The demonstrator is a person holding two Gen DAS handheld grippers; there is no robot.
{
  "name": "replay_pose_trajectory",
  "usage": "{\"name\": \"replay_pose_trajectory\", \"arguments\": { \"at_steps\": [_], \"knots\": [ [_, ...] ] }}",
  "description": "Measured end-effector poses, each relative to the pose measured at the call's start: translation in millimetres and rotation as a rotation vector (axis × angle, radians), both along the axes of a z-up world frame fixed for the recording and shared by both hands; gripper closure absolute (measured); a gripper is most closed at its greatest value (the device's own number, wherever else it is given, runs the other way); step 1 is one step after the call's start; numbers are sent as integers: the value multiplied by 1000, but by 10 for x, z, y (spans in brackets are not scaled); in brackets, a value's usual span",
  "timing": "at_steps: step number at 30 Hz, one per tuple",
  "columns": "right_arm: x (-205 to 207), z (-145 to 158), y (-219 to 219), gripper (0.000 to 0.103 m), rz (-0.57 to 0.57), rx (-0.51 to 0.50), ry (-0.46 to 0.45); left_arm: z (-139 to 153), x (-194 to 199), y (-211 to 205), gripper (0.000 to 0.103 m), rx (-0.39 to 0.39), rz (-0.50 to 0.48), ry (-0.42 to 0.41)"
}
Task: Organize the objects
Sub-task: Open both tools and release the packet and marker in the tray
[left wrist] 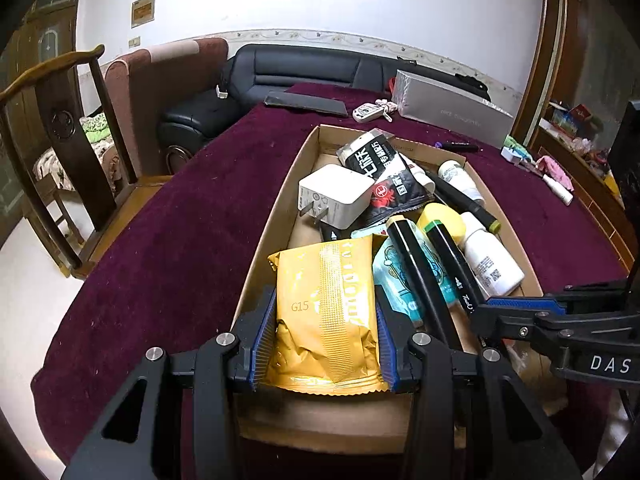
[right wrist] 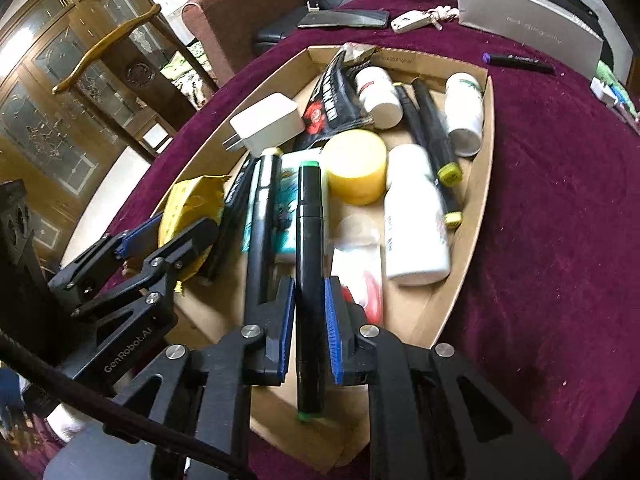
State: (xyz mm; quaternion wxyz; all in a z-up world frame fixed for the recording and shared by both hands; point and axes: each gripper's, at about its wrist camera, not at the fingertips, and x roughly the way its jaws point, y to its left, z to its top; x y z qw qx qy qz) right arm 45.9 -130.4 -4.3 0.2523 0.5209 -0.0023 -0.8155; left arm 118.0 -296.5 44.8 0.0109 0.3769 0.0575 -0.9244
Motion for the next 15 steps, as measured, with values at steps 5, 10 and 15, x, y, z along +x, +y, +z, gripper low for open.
{"name": "replay_pose_trajectory", "arguments": {
  "at_steps": [5,10,15],
  "knots": [
    [-58,-3,-1,90,-7,-7,-1,-20,-72,58,59,-26,-9,-18],
    [-35,1,-41,85,-13,-27,-2,-42,-91,140,45,-59,-47,-42],
    [27,98,23,78,-29,-57,26,21,-54,126,44,-48,-22,-23]
  ]
}}
